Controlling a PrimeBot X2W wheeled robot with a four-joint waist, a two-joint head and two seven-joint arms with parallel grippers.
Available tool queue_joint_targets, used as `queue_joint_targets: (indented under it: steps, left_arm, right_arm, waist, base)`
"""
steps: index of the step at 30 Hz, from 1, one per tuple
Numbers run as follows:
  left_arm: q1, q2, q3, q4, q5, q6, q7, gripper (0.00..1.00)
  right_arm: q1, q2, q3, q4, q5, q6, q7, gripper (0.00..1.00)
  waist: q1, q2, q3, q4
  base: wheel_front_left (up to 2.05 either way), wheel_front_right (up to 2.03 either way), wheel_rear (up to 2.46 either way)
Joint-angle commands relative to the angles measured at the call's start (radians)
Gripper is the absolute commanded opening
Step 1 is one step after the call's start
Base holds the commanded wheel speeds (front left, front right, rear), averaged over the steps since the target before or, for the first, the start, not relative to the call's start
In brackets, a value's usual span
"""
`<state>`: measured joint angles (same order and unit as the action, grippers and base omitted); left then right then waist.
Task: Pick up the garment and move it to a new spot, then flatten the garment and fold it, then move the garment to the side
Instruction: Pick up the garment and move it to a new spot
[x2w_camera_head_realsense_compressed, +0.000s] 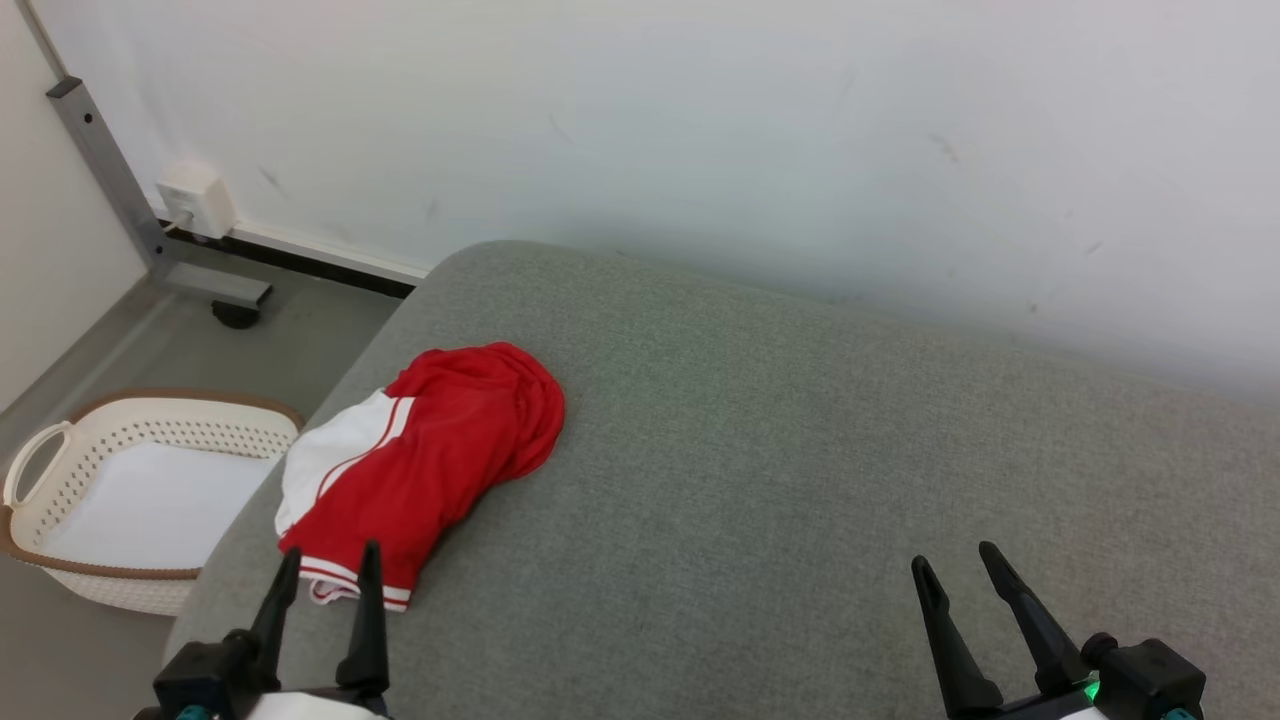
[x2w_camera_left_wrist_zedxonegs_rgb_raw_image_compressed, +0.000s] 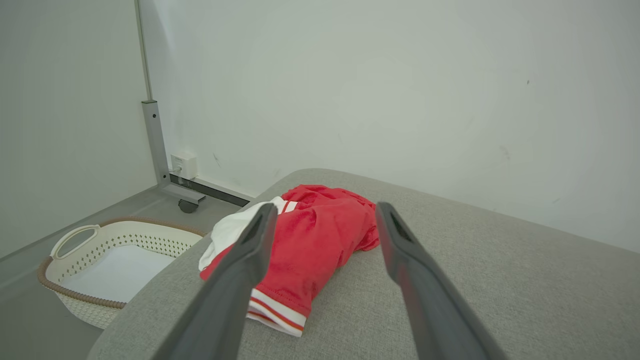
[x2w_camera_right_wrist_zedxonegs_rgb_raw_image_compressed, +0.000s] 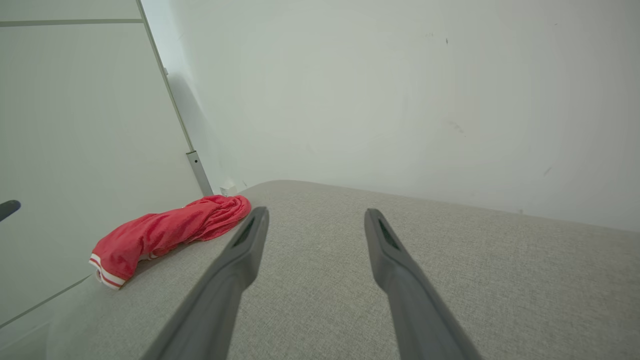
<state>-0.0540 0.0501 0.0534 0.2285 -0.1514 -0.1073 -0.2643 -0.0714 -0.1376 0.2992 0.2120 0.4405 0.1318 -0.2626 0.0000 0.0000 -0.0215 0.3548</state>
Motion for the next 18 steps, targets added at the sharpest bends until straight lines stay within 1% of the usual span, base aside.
queue_joint_targets:
  steps: [1,5,7,10,13,15,18]
  left_arm:
    - [-0.012,0.008,0.006,0.004,0.005,-0.003,0.000,1.00]
    - [-0.037,0.016,0.001,0.033,-0.010,-0.007,0.002,1.00]
    - [-0.076,0.042,-0.015,0.043,0.004,-0.012,0.021,1.00]
    - [-0.138,0.073,-0.022,0.045,0.016,-0.011,0.084,1.00]
    - [-0.212,0.102,-0.007,0.059,-0.001,-0.007,0.161,1.00]
    - [-0.253,0.128,-0.002,0.082,0.004,-0.004,0.213,1.00]
    - [-0.321,0.160,0.026,0.140,-0.030,-0.006,0.267,1.00]
  right_arm:
    - [-0.009,-0.006,0.003,0.004,0.009,-0.002,-0.003,1.00]
    - [-0.008,-0.007,-0.003,0.004,0.011,-0.002,-0.003,1.00]
    - [-0.009,-0.009,-0.003,0.003,0.011,-0.002,-0.003,1.00]
    - [-0.022,-0.014,-0.003,-0.002,0.006,-0.002,-0.003,1.00]
    - [-0.037,-0.014,-0.003,-0.009,0.004,-0.002,-0.003,1.00]
    - [-0.053,-0.018,0.001,-0.009,0.002,-0.002,-0.003,1.00]
    - [-0.079,-0.023,0.004,-0.013,-0.001,-0.002,-0.003,1.00]
  waist:
    - [0.0000,0.0000,0.001,-0.005]
    - [0.0000,0.0000,0.009,-0.015]
    - [0.0000,0.0000,0.015,-0.018]
    - [0.0000,0.0000,0.032,-0.031]
    - [0.0000,0.0000,0.055,-0.056]
    - [0.0000,0.0000,0.077,-0.080]
    - [0.0000,0.0000,0.116,-0.126]
  base:
    - [0.00,0.00,0.00]
    - [0.00,0.00,0.00]
    - [0.00,0.00,0.00]
    - [0.00,0.00,0.00]
    - [0.00,0.00,0.00]
    - [0.00,0.00,0.00]
    - [0.00,0.00,0.00]
